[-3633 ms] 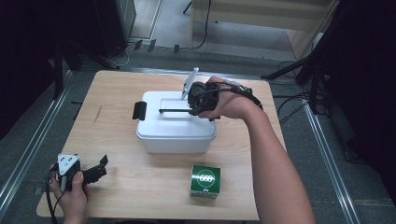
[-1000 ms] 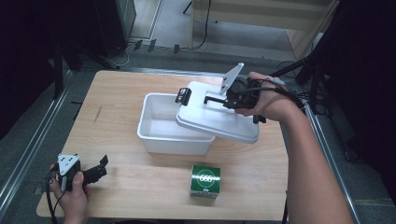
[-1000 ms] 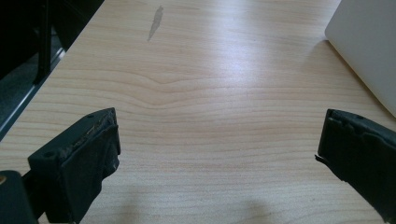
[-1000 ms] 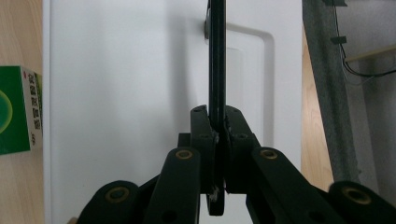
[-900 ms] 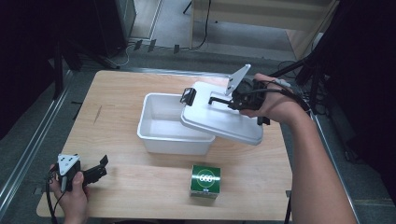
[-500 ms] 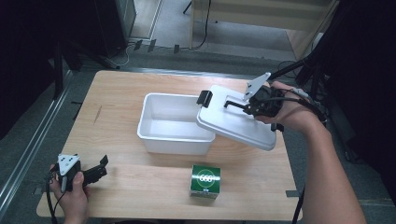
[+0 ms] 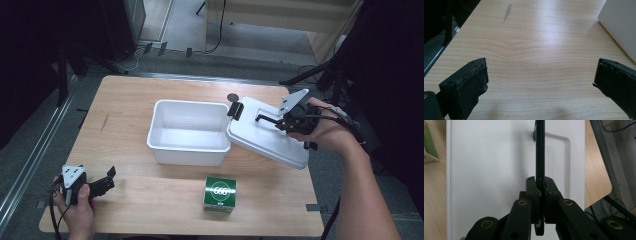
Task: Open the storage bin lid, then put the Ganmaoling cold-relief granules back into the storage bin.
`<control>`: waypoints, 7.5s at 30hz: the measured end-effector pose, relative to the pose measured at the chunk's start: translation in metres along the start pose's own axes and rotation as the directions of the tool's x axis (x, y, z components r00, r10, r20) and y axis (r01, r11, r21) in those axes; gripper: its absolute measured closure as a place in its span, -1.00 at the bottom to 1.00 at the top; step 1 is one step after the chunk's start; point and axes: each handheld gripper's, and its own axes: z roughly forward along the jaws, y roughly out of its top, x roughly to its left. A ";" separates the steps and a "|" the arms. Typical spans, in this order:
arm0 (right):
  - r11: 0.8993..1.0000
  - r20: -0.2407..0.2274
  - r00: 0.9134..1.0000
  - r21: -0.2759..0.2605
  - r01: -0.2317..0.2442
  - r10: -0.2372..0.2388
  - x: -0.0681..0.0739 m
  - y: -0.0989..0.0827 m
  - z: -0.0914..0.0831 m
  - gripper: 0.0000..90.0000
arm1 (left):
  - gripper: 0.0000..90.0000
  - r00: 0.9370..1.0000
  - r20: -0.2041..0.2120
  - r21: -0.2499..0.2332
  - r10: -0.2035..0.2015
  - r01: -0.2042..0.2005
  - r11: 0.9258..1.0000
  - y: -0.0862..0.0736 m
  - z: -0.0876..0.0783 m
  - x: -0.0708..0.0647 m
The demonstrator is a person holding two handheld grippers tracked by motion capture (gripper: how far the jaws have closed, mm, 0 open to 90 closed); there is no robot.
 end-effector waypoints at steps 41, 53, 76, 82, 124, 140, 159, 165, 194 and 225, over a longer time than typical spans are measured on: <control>0.996 0.019 0.997 0.053 -0.073 0.072 0.029 -0.061 0.077 0.89 | -1.00 1.000 0.000 -0.007 -0.003 0.003 1.000 0.000 0.000 0.000; 0.994 0.036 0.996 0.071 -0.078 0.076 0.040 -0.071 0.104 0.89 | -1.00 1.000 0.000 -0.005 -0.001 0.001 1.000 0.000 0.000 0.000; 0.998 -0.093 0.994 0.021 -0.062 0.064 0.069 -0.058 0.074 -0.33 | -1.00 1.000 0.002 -0.004 -0.005 0.005 1.000 0.000 0.000 0.000; 0.998 -0.134 0.989 0.038 -0.059 0.064 0.086 -0.047 0.066 -0.73 | -1.00 1.000 0.003 -0.002 0.000 0.000 1.000 0.000 0.000 0.000; 0.992 -0.270 0.954 -0.034 0.123 -0.128 0.170 0.033 0.070 -1.00 | -1.00 1.000 0.012 0.006 -0.004 0.004 1.000 0.001 0.001 0.000; 0.986 -0.312 0.937 -0.007 0.166 -0.160 0.189 0.053 0.084 -1.00 | -1.00 1.000 0.016 0.004 -0.007 0.007 1.000 0.000 0.001 0.001; 0.978 -0.261 0.945 0.020 0.207 -0.195 0.203 0.057 0.108 -0.87 | -1.00 1.000 0.019 0.004 -0.006 0.006 1.000 0.000 0.001 0.001; 0.981 -0.253 0.950 0.014 0.195 -0.185 0.202 0.057 0.107 -0.74 | -1.00 1.000 0.022 0.004 -0.004 0.004 1.000 0.000 0.001 0.001; 0.981 -0.271 0.943 -0.037 0.192 -0.195 0.183 0.038 0.081 -0.65 | -1.00 1.000 0.021 0.004 0.003 -0.003 1.000 0.000 0.001 0.000; 0.984 -0.221 0.959 -0.060 0.167 -0.176 0.114 0.026 0.019 -0.65 | -1.00 1.000 0.016 0.002 0.012 -0.012 1.000 0.000 0.001 -0.001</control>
